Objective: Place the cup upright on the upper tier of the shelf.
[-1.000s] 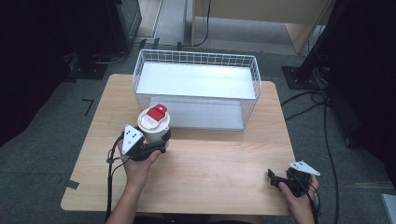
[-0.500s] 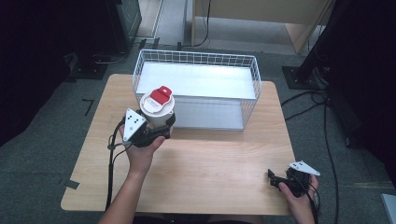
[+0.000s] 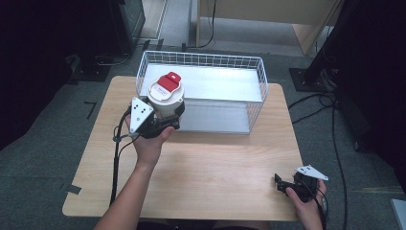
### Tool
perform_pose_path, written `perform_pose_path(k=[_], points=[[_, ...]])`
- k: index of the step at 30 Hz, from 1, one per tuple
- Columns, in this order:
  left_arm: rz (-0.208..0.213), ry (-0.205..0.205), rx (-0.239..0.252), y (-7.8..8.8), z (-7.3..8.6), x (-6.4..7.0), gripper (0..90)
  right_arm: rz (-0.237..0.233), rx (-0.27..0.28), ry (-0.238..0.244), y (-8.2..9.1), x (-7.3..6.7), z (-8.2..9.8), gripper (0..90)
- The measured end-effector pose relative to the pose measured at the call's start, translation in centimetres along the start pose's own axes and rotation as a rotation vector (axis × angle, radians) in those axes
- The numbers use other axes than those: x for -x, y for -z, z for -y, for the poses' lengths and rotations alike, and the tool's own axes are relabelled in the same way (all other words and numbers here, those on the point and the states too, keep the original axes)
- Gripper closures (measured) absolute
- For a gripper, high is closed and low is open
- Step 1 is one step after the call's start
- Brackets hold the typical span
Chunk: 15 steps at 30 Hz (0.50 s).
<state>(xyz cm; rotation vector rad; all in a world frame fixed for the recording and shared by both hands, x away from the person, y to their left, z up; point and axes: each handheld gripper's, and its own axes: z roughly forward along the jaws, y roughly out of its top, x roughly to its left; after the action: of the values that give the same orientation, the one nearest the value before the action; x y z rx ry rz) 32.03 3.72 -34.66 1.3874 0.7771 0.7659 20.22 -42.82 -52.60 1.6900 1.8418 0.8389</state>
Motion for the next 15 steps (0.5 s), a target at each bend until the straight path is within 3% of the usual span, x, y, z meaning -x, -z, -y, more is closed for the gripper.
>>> perform_pose_path(k=[9, 15], points=[[-0.025, -0.038, 0.033, -2.4, -2.7, -0.1, 8.7, -0.005, 0.0, 0.015, 0.1, 0.0, 0.0, 7.0], [-0.029, -0.036, 0.033, -4.4, -3.5, -0.5, 8.4, -0.004, -0.001, 0.015, 0.0, 0.0, 0.0, 7.0]])
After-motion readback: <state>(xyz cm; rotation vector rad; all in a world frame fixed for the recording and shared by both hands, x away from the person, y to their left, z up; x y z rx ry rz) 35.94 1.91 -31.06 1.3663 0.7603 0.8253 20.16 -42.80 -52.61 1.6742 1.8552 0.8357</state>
